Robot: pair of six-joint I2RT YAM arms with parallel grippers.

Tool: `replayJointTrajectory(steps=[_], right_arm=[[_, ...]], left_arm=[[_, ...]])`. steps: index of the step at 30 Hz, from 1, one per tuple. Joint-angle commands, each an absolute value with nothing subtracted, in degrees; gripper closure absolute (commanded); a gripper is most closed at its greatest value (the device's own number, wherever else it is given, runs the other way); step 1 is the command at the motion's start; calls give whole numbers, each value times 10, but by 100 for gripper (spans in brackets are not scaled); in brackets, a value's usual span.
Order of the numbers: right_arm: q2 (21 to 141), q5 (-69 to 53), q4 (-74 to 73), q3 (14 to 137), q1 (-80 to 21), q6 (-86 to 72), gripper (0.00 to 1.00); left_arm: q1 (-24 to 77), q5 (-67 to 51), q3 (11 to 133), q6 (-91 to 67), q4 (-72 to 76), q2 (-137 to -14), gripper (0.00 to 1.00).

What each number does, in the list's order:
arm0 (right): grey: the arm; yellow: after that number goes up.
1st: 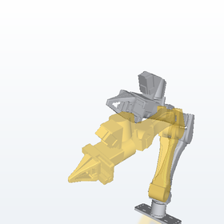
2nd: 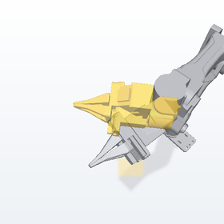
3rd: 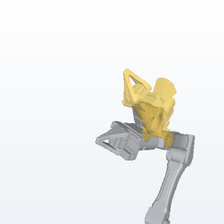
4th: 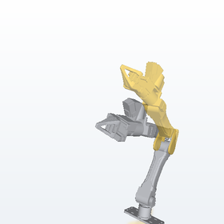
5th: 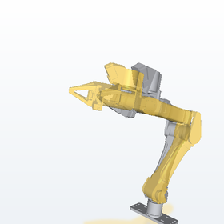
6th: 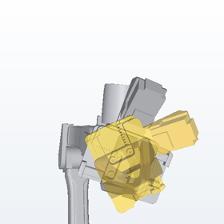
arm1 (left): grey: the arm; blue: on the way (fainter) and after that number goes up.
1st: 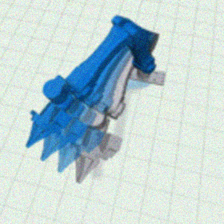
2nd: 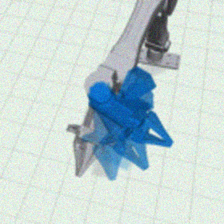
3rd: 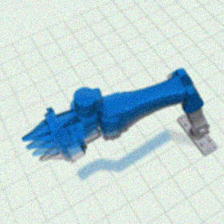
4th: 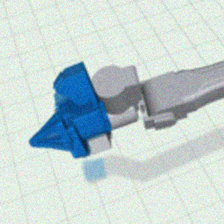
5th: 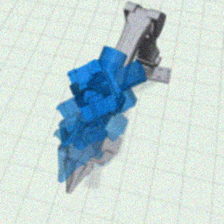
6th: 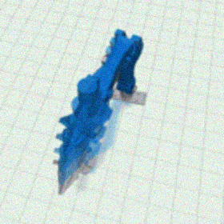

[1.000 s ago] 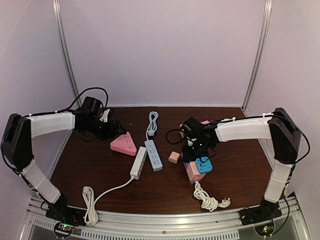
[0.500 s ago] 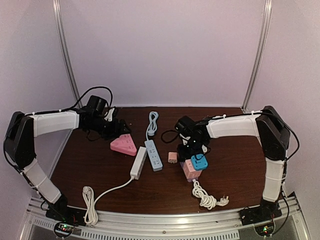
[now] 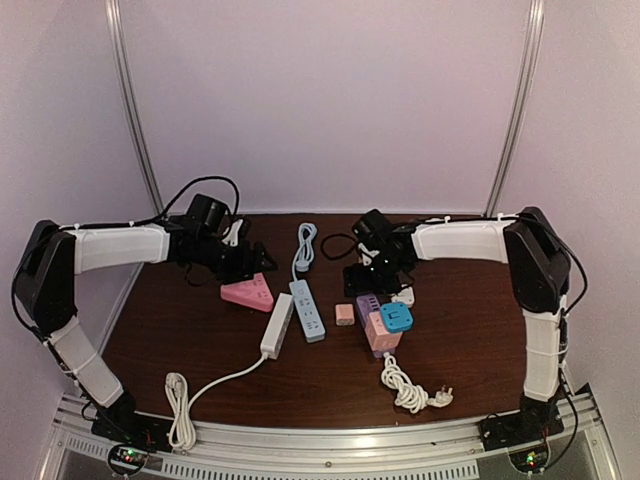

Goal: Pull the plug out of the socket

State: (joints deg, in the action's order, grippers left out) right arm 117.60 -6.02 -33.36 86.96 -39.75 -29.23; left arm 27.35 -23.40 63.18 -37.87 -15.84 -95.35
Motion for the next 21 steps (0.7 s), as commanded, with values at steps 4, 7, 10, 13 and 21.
replayJointTrajectory(steps=[4, 7, 10, 13, 21], right_arm=[[1046, -105, -324, 802, -351, -259, 3], [977, -137, -304, 733, -336, -254, 1], [910, -188, -290, 665, -321, -252, 1], [836, -251, -275, 593, -304, -254, 4], [737, -368, -282, 489, -297, -247, 11]], left_arm=[[333, -245, 665, -387, -120, -984, 17], [364, -237, 679, -377, -125, -996, 17], [398, -230, 697, -365, -128, -1010, 17], [431, -230, 720, -352, -129, -1028, 18], [517, -226, 800, -316, -153, -1093, 18]])
